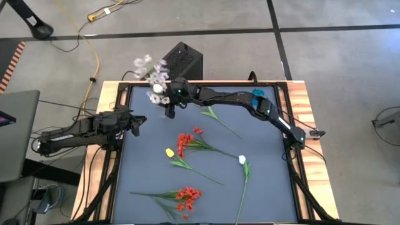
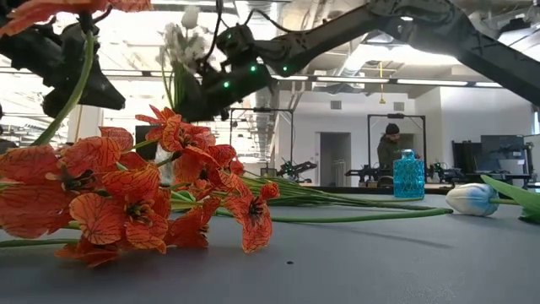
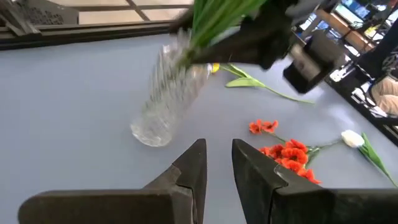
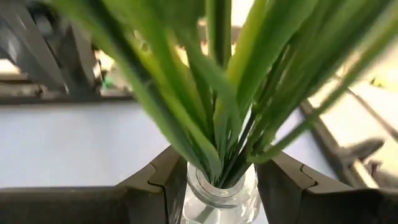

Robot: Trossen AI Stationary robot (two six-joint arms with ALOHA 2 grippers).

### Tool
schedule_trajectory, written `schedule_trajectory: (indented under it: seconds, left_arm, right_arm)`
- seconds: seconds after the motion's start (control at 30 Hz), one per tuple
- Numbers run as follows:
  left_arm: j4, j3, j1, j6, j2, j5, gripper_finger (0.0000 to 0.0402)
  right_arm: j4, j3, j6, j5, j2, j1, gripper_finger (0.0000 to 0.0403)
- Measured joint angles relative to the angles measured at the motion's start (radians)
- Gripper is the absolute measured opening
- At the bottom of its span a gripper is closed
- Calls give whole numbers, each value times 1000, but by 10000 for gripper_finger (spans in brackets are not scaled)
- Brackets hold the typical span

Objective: Sort flowers into vase by color
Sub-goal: Put the top white tulip flower into the transparent vase, then put the white tulip flower into the transparent vase

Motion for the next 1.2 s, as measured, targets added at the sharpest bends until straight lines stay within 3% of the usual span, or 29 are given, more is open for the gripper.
schedule_trajectory:
  seconds: [0.27, 0.57, 0.9, 1.03, 1.2]
  left_arm:
    - [-1, 0, 0, 3, 0, -25, 64]
    - [-2, 0, 0, 8, 0, 9, 65]
    - [-2, 0, 0, 50, 0, 14, 73]
    - [0, 0, -1, 119, 0, 48, 104]
    - [43, -1, -1, 224, 1, 79, 183]
  right_arm:
    - [-26, -2, -35, 54, 3, 33, 188]
    - [-61, -2, 1, 55, 2, 27, 231]
    - [-93, -2, 15, 54, -9, 28, 236]
    - [-125, -1, 34, 29, -27, 21, 237]
    - [-201, 8, 53, -28, -36, 13, 238]
